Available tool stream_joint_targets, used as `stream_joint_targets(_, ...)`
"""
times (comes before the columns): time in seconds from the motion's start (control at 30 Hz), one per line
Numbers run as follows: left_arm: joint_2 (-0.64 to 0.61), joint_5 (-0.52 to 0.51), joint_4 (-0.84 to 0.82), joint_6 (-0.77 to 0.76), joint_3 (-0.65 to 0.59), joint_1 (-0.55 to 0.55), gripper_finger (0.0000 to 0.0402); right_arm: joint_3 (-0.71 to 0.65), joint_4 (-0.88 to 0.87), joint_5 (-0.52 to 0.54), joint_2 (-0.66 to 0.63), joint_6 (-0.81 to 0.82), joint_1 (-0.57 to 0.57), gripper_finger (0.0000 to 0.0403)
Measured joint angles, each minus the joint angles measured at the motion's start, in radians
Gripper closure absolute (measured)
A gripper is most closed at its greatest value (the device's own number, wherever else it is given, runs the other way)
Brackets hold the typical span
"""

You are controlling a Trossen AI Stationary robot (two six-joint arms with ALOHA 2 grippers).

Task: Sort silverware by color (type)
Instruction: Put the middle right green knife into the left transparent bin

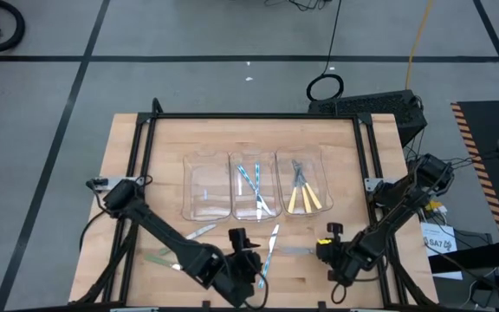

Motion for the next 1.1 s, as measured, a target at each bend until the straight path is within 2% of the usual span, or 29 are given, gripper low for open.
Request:
stream_joint_targets(0.17,0.022,0.03,0.076,0.04,0.0,0.018,0.0142,0.0,-0.002,0.001,0.0,-0.027,-0.019,0.0356)
stream_joint_targets(0.37,0.103,0.111,0.201,0.145,0.0,0.025,0.0142,0.0,0.004,0.002,-0.001,-0.038,-0.032,0.0356)
stream_joint_targets(0.47,0.124,0.114,0.222,0.166,-0.001,0.036,0.0142,0.0,0.021,0.012,-0.001,-0.067,-0.032,0.0356)
stream_joint_targets(0.67,0.131,0.108,0.246,0.144,-0.001,0.068,0.0142,0.002,0.089,0.03,-0.001,-0.151,-0.036,0.0356)
stream_joint_targets(0.87,0.131,0.105,0.248,0.122,0.0,0.071,0.0142,0.076,0.031,0.045,0.007,-0.179,-0.036,0.0357)
stream_joint_targets(1.1,0.131,0.105,0.258,0.095,0.0,0.071,0.0142,0.165,-0.01,0.076,0.004,-0.236,-0.036,0.039)
